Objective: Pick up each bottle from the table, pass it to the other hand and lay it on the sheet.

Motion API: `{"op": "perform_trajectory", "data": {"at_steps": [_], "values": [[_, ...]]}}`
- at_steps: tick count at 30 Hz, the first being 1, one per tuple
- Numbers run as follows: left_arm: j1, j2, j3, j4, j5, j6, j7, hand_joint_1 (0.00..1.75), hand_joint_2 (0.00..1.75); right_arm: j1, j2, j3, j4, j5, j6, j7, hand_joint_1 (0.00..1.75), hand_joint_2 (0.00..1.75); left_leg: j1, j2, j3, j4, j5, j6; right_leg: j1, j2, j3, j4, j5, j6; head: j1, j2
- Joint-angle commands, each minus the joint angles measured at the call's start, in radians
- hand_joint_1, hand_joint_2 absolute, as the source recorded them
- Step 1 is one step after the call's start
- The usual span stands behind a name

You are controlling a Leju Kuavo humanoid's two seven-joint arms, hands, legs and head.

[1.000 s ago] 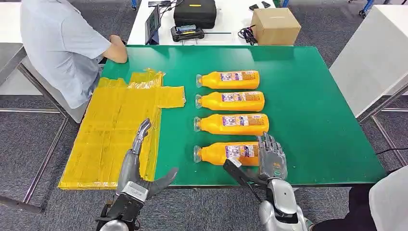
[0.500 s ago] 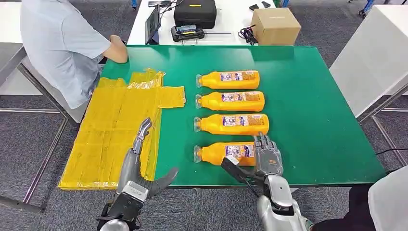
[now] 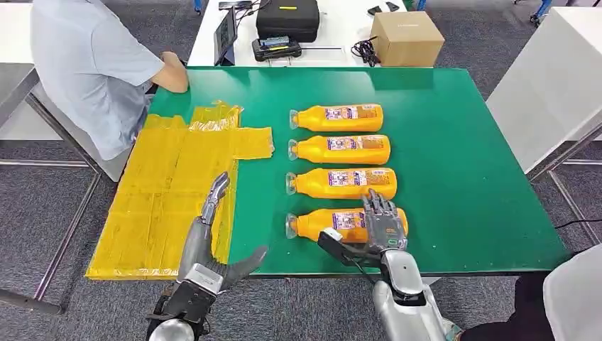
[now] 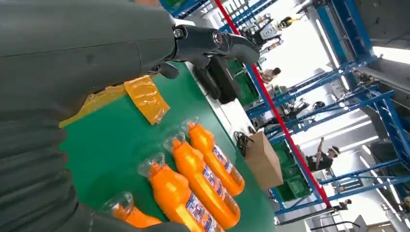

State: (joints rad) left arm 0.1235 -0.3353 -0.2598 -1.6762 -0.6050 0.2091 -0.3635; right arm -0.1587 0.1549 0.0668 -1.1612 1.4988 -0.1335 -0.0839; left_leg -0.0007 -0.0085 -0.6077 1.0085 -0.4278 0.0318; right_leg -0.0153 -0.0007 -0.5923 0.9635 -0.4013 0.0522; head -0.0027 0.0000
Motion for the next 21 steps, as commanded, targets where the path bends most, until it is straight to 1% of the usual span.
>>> {"op": "perform_trajectory", "data": {"at_steps": [1, 3, 5, 6, 8, 9, 10, 14, 17, 18, 19, 20, 21], "values": [[-0.036, -0.014, -0.04, 0.078, 0.005, -0.004, 0.001, 0.0, 1.75, -0.062, -0.036, 0.059, 0.12, -0.003, 0.01, 0.008, 0.0, 1.75, 0.001, 0.0, 0.004, 0.0, -0.001, -0.001, 0.001, -0.001, 0.004, -0.001, -0.001, -0.002, 0.0, 0.0], [-0.036, -0.014, -0.04, 0.081, 0.005, -0.006, 0.002, 0.0, 1.75, -0.057, -0.039, 0.059, 0.132, -0.013, 0.013, 0.009, 0.0, 1.75, 0.001, 0.0, 0.005, 0.0, -0.002, -0.002, 0.001, -0.001, 0.006, -0.001, -0.002, -0.002, 0.0, 0.0], [-0.035, -0.014, -0.04, 0.081, 0.005, -0.007, 0.002, 0.0, 1.75, -0.056, -0.045, 0.06, 0.145, -0.018, 0.024, 0.016, 0.0, 1.75, 0.001, 0.0, 0.003, -0.001, -0.001, -0.001, 0.001, -0.001, 0.003, -0.001, -0.001, -0.001, 0.0, 0.0], [-0.033, -0.014, -0.038, 0.08, 0.005, -0.007, 0.003, 0.0, 1.75, -0.059, -0.048, 0.058, 0.158, -0.013, 0.046, 0.04, 0.0, 1.75, 0.001, -0.001, 0.005, 0.0, -0.002, -0.001, 0.001, -0.001, 0.006, -0.001, -0.002, -0.002, 0.0, 0.0], [-0.031, -0.014, -0.036, 0.078, 0.005, -0.008, 0.003, 0.0, 1.75, -0.061, -0.053, 0.063, 0.166, -0.001, 0.051, 0.047, 0.0, 1.75, 0.001, -0.001, 0.003, -0.001, -0.001, -0.001, 0.001, -0.001, 0.003, -0.001, -0.001, -0.001, 0.0, 0.0], [-0.028, -0.014, -0.033, 0.074, 0.003, -0.009, 0.003, 0.0, 1.75, -0.062, -0.049, 0.059, 0.168, 0.001, 0.055, 0.062, 0.0, 1.75, 0.001, 0.0, 0.005, -0.001, -0.001, -0.001, 0.001, -0.001, 0.006, -0.001, -0.001, -0.002, 0.0, 0.0], [-0.026, -0.014, -0.032, 0.071, 0.002, -0.01, 0.004, 0.0, 1.75, -0.064, -0.05, 0.064, 0.171, 0.016, 0.065, 0.076, 0.0, 1.75, 0.001, -0.001, 0.003, -0.001, -0.001, -0.001, 0.001, -0.001, 0.004, -0.001, -0.001, -0.001, 0.0, 0.0], [-0.013, -0.014, -0.025, 0.056, -0.003, -0.013, 0.007, 0.0, 1.75, -0.053, -0.038, 0.068, 0.148, 0.032, 0.09, 0.101, 0.0, 1.75, 0.001, 0.0, 0.007, -0.001, -0.002, -0.002, 0.001, -0.001, 0.007, -0.001, -0.001, -0.002, 0.0, 0.0], [0.0, -0.014, -0.021, 0.056, -0.006, -0.01, 0.005, 0.0, 1.75, -0.03, -0.048, 0.079, 0.135, 0.047, 0.112, 0.11, 0.0, 1.75, 0.001, -0.001, 0.008, 0.0, -0.001, -0.002, 0.001, -0.002, 0.009, -0.001, -0.001, -0.002, 0.0, 0.0], [-0.002, -0.014, -0.021, 0.058, -0.008, -0.011, 0.005, 0.0, 1.75, -0.029, -0.052, 0.079, 0.141, 0.047, 0.114, 0.111, 0.23, 1.75, 0.001, -0.001, 0.008, -0.001, -0.001, -0.001, 0.001, -0.002, 0.008, -0.001, -0.001, -0.002, 0.0, 0.0], [-0.003, -0.014, -0.02, 0.06, -0.008, -0.011, 0.004, 0.0, 1.75, -0.029, -0.053, 0.079, 0.144, 0.047, 0.115, 0.111, 0.7, 1.75, 0.001, -0.001, 0.009, -0.001, -0.001, -0.001, 0.001, -0.002, 0.009, -0.002, -0.001, -0.001, 0.0, 0.0], [-0.007, -0.014, -0.021, 0.066, -0.008, -0.012, 0.004, 0.0, 1.75, -0.03, -0.059, 0.078, 0.157, 0.045, 0.12, 0.108, 1.66, 1.75, 0.001, -0.001, 0.009, -0.001, -0.001, -0.001, 0.001, -0.001, 0.009, -0.002, -0.001, -0.001, 0.0, 0.0], [-0.011, -0.014, -0.021, 0.071, -0.006, -0.016, 0.003, 0.0, 1.75, -0.034, -0.064, 0.074, 0.173, 0.034, 0.129, 0.098, 1.75, 1.75, 0.001, -0.001, 0.011, -0.001, -0.001, -0.001, 0.001, -0.002, 0.012, -0.002, -0.001, -0.002, 0.0, 0.0]]}}
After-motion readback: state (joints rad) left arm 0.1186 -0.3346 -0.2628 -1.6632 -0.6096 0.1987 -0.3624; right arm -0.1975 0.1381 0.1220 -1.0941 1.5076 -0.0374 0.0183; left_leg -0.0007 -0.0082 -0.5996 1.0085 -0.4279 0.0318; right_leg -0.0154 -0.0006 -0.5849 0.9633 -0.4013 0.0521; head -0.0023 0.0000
